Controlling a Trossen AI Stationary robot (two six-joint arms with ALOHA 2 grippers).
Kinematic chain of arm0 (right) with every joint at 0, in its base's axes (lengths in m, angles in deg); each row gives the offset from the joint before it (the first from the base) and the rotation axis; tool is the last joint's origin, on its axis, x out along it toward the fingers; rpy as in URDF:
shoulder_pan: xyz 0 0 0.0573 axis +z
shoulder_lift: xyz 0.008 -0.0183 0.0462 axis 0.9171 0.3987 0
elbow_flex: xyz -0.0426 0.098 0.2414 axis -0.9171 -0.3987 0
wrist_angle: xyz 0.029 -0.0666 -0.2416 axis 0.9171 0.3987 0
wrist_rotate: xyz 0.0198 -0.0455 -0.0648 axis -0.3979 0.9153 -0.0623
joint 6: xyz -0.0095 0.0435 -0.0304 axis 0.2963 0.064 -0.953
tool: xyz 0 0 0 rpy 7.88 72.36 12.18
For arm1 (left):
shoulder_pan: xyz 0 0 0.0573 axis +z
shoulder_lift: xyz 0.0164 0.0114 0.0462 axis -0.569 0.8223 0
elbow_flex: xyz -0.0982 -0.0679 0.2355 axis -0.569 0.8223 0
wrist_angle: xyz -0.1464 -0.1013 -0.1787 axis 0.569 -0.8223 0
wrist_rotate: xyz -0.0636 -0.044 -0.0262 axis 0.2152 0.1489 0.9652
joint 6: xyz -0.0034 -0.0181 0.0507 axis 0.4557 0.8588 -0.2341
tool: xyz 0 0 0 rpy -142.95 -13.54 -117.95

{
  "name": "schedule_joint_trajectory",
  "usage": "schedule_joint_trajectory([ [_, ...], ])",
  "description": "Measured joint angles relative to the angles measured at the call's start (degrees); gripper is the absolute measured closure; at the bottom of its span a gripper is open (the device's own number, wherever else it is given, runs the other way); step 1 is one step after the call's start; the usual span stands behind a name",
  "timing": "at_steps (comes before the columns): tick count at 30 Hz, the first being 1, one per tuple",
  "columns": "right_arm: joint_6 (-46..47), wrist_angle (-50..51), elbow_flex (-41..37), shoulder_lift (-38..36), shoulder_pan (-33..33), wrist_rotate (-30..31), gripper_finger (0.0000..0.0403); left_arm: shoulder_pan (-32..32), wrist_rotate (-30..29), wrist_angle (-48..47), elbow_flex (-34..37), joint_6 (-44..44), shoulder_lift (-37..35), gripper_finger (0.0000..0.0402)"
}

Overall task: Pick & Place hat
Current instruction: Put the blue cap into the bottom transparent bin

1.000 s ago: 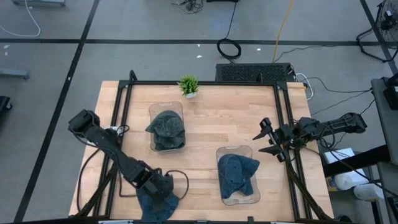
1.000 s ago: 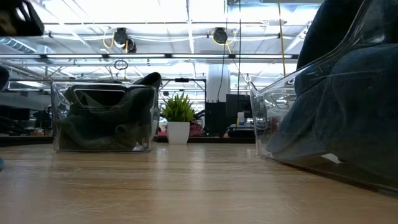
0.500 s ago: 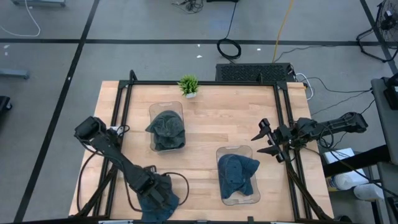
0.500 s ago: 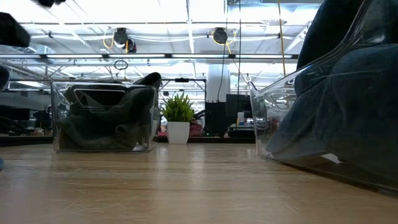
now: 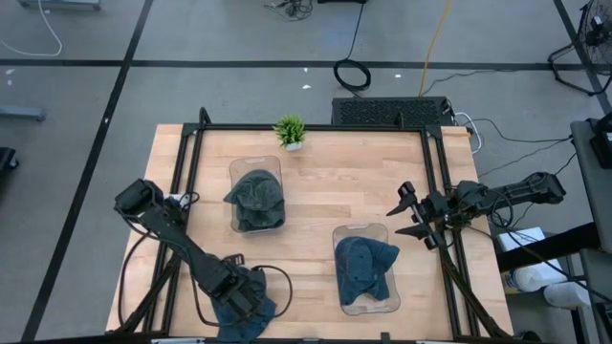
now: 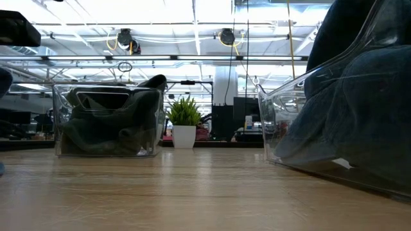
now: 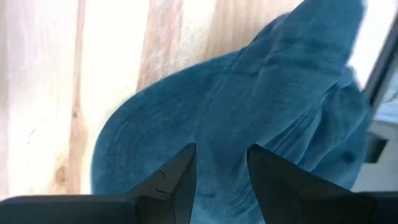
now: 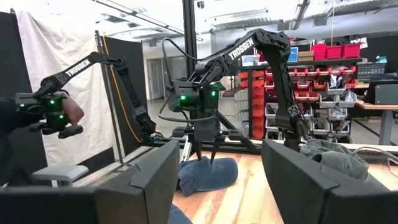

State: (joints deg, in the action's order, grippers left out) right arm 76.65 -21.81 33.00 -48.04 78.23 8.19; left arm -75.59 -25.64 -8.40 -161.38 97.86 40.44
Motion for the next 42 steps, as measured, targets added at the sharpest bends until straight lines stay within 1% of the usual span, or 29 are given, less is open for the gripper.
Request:
schedule_joint_trajectory([
  [6,-0.2,0.0,0.0,0.0,0.0,0.0,0.0188,-0.2,-0.1,2.1,0.0,-0.2,0.0,0.0254],
  [10,-0.2,-0.1,0.0,0.0,0.0,0.0,0.0186,-0.2,0.3,2.1,0.0,-1.5,0.0,0.0254],
  [16,1.3,0.2,0.0,0.0,0.0,-0.1,0.0185,-0.2,0.5,2.1,0.0,-0.2,0.0,0.0254],
  [25,-0.2,-0.1,0.0,0.0,0.0,0.0,0.0183,-1.4,0.2,2.1,1.0,-2.2,0.5,0.0254],
  [27,-0.2,-0.1,0.0,0.0,0.0,0.0,0.0182,-1.4,-1.1,2.3,2.0,-1.0,0.5,0.0254],
  [34,0.0,-0.1,0.0,0.0,0.0,0.0,0.0185,-1.3,-1.3,2.8,5.2,5.9,0.4,0.0254],
  [39,0.0,-0.1,0.0,0.0,0.0,0.0,0.0186,-1.3,-1.5,3.1,5.5,6.1,0.3,0.0254],
  [42,0.0,-0.1,0.0,0.0,0.0,0.0,0.0187,-1.3,-1.8,4.9,5.5,6.1,0.3,0.0254],
])
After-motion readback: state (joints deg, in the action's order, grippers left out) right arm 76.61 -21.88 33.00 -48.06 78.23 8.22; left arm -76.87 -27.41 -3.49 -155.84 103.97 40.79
